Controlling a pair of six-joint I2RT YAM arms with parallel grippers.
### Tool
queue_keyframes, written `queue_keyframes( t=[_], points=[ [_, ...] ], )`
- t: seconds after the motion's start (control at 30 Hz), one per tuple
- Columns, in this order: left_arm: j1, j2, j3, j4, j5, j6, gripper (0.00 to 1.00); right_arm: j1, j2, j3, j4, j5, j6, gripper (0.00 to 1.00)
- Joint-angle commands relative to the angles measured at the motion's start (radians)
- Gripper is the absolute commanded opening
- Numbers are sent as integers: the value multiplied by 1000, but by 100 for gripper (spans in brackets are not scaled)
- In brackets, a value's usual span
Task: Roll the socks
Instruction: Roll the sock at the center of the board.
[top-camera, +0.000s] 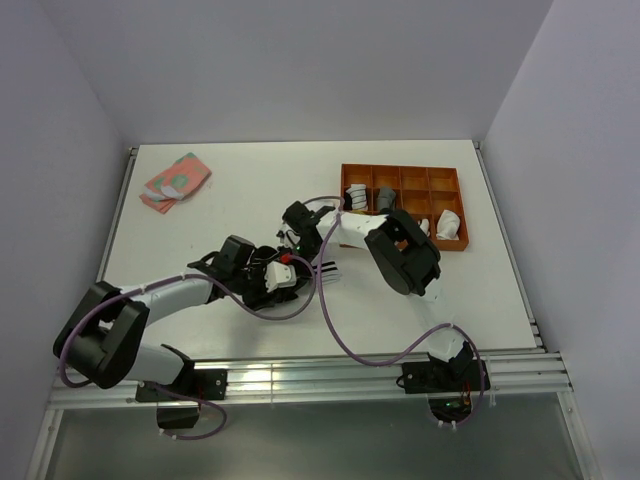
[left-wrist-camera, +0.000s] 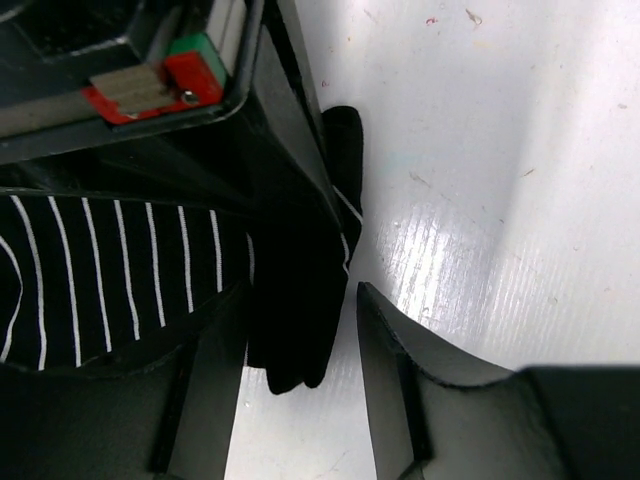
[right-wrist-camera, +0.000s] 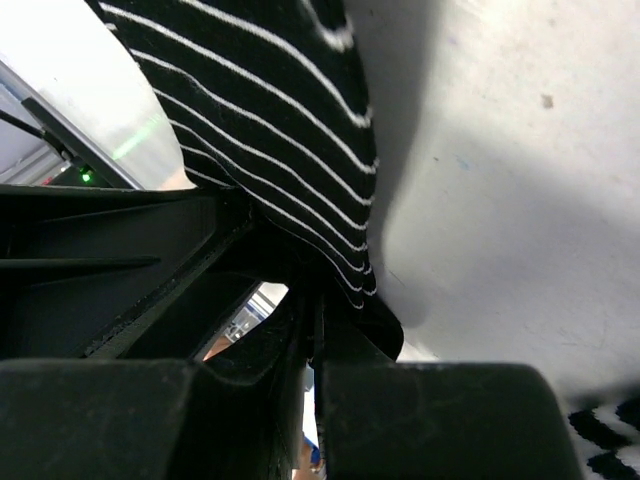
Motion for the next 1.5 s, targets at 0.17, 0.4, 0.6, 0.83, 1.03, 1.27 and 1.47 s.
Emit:
queue_keyframes(
  t=[0.17, 0.4, 0.6, 0.83, 1.03, 1.27, 1.47],
  points=[
    [-3, 43, 22, -7, 32, 19, 42, -6, -62, -31, -3, -8, 4, 0],
    [-3, 80, 58, -98, 73, 37, 20, -6, -98, -66, 59, 15, 42, 7],
    [-2, 92, 80, -207, 153, 66, 6, -5, -147, -117, 116, 87, 85, 21],
    [39, 66, 89, -323, 245, 121, 0, -8, -273, -230, 278, 280, 131, 42],
    [137, 133, 152, -472, 323, 221, 0, -17, -406, -377, 467, 403, 183, 45],
    [239, 260, 290, -685, 382, 368, 0, -15, -595, -624, 694, 541, 202, 42],
    [283, 376, 380, -826, 406, 459, 0, 73, -778, -749, 866, 647, -8, 43]
  ],
)
